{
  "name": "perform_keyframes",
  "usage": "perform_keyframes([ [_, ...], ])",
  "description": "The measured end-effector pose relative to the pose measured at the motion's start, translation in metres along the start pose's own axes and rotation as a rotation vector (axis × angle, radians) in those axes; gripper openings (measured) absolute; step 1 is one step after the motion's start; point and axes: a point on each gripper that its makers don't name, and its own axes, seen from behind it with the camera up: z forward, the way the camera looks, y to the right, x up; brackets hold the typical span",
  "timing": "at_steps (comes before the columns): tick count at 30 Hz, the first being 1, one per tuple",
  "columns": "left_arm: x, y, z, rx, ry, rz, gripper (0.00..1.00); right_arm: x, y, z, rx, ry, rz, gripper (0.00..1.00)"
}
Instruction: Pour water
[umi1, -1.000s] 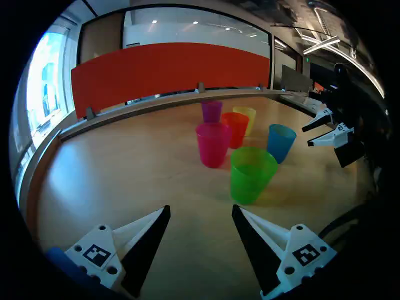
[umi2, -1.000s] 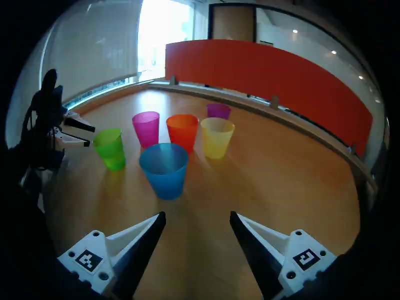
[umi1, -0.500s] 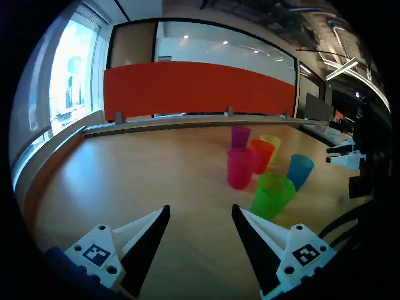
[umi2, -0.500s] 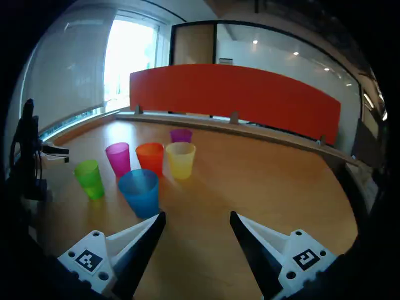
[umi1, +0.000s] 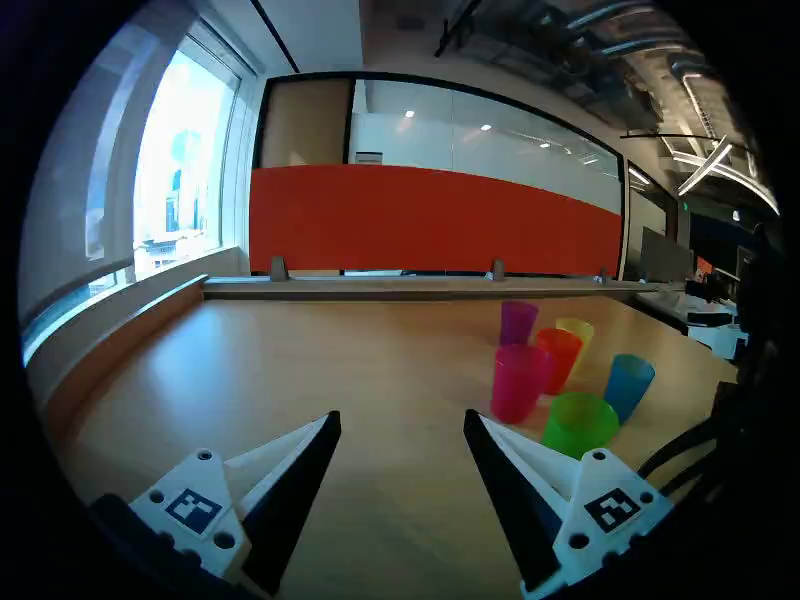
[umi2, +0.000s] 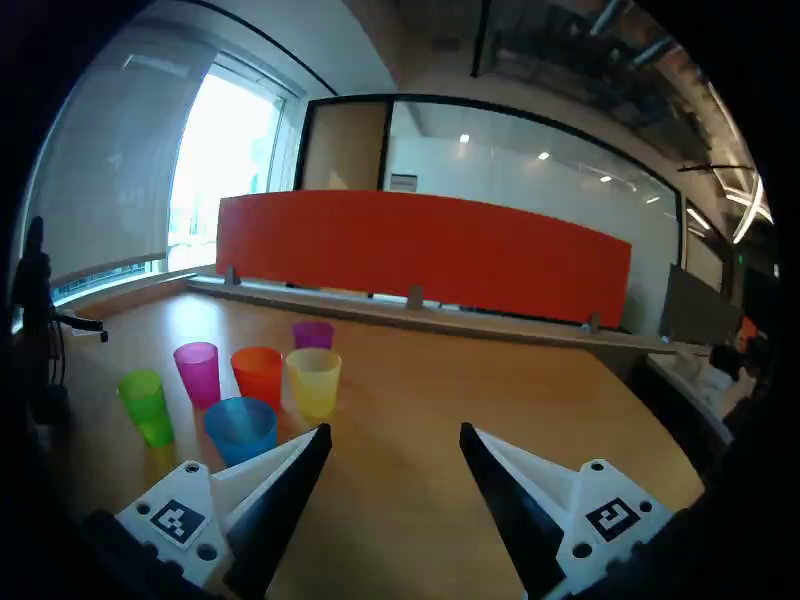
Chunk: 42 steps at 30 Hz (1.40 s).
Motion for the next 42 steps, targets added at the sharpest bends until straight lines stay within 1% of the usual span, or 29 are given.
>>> perform_keyframes([
  [6,0.018,-0.003,-0.001,0.031,0.069,0.023,0.91,0.026,0.017,0.001,-0.101,0.101,0.007,1.00],
  [9,0.030,-0.007,-0.001,0.052,0.109,0.039,0.91,0.032,0.021,0.000,-0.126,0.137,0.015,1.00],
  [12,0.040,-0.010,0.000,0.077,0.135,0.061,0.91,0.033,0.023,-0.001,-0.138,0.144,0.021,1.00],
  [17,0.054,-0.024,0.001,0.155,0.171,0.085,0.91,0.029,0.031,0.000,-0.160,0.144,0.060,1.00],
  [21,0.058,-0.033,-0.001,0.204,0.206,0.062,0.91,0.030,0.035,-0.001,-0.164,0.136,0.103,1.00],
  [23,0.055,-0.034,-0.001,0.211,0.211,0.042,0.91,0.034,0.036,-0.002,-0.165,0.136,0.118,1.00],
  [26,0.047,-0.039,0.002,0.215,0.203,0.014,0.91,0.043,0.035,-0.004,-0.165,0.141,0.129,1.00],
  [30,0.039,-0.046,0.005,0.234,0.201,-0.005,0.91,0.051,0.030,-0.004,-0.163,0.144,0.132,1.00],
  [32,0.039,-0.046,0.005,0.240,0.205,-0.009,0.91,0.052,0.028,-0.003,-0.161,0.138,0.133,1.00],
  [35,0.042,-0.041,0.005,0.236,0.221,-0.003,0.91,0.051,0.023,-0.002,-0.158,0.127,0.134,1.00],
  [42,0.044,-0.035,0.004,0.248,0.240,0.029,0.91,0.047,0.010,-0.002,-0.149,0.110,0.127,1.00],
])
